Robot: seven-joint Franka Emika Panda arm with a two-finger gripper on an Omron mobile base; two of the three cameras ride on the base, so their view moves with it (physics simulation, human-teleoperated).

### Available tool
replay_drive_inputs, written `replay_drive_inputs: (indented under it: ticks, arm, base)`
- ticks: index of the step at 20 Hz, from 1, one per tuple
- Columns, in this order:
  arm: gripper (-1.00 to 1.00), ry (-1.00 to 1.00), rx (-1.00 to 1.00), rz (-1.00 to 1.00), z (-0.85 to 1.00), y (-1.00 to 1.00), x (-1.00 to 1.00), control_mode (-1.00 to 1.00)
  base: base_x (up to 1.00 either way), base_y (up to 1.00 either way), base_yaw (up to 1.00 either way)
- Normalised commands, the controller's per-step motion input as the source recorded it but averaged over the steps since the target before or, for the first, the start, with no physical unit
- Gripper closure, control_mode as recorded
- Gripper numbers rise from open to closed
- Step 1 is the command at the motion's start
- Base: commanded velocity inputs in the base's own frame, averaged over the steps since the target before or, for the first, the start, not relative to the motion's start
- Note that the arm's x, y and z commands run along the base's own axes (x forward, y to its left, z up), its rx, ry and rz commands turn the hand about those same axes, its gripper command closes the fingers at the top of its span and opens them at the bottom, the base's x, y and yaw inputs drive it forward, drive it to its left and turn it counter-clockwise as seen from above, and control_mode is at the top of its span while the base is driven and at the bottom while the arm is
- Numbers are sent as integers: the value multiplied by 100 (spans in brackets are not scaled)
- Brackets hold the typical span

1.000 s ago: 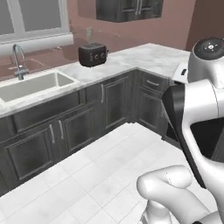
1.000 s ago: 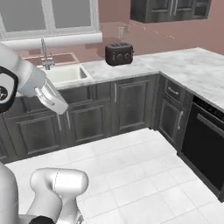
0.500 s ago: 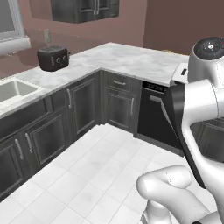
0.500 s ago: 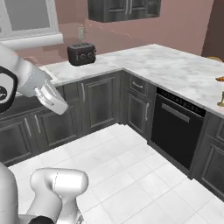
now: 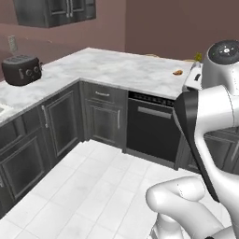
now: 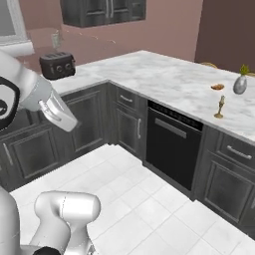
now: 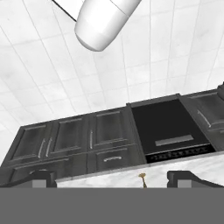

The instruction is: Pick the jar and candle from the dining table and place them in the open cabinet. Close the cabinet after placing the objects.

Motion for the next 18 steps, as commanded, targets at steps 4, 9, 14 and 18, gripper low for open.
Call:
replay_drive_inputs:
  ticks: [4,9,14,18]
  arm:
    - [-100,0,0,0,0,0,0,100]
    - [-100,0,0,0,0,0,0,100]
    - [-100,0,0,0,0,0,0,100]
    - [-100,0,0,0,0,0,0,100]
  base:
    - [70,-1,-17]
    - [67,0,-18]
    - [61,0,-19]
    - [62,0,-23]
